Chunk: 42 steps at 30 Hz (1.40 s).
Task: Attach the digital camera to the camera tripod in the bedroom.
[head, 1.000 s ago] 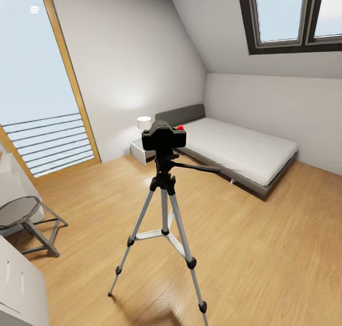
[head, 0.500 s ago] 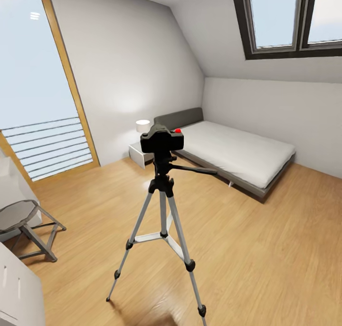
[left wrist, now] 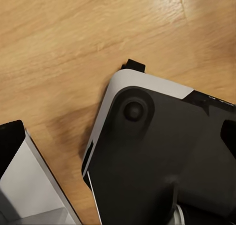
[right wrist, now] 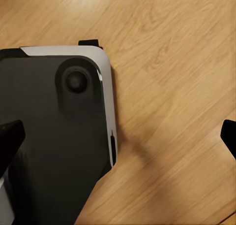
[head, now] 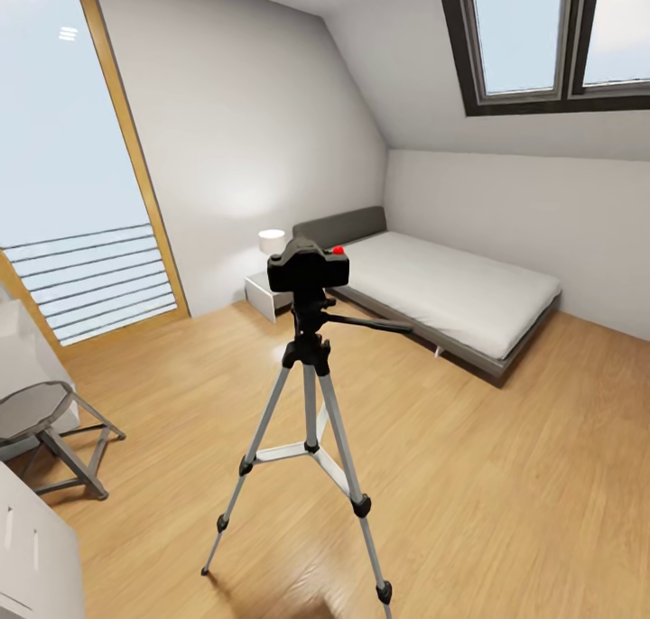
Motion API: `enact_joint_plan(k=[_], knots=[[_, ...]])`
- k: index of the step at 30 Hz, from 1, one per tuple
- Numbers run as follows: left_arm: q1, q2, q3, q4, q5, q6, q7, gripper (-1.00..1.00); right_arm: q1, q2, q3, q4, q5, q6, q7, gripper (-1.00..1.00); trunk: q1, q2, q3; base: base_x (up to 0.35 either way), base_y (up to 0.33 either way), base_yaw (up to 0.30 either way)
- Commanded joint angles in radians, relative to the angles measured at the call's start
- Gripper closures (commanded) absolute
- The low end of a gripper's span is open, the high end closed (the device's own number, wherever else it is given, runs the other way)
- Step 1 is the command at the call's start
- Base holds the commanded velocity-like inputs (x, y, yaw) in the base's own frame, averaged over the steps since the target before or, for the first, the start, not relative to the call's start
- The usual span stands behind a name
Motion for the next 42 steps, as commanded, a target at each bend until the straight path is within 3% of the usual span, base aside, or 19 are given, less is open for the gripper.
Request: enact_joint_plan(k=[1, 42], knots=[[-0.001, 0.0, -0.008, 0.0, 0.007, 0.003, 0.003, -1.0, -0.002, 0.0, 0.008, 0.003, -0.011, -0.006, 0.005, -1.0, 0.001, -0.002, -0.001, 0.0, 0.0, 0.0], [0.0, 0.0, -0.009, 0.0, 0.007, 0.003, 0.003, -1.0, -0.002, -0.002, 0.007, 0.004, -0.018, -0.005, 0.004, -1.0, 0.001, -0.002, 0.064, 0.0, 0.0, 0.0]])
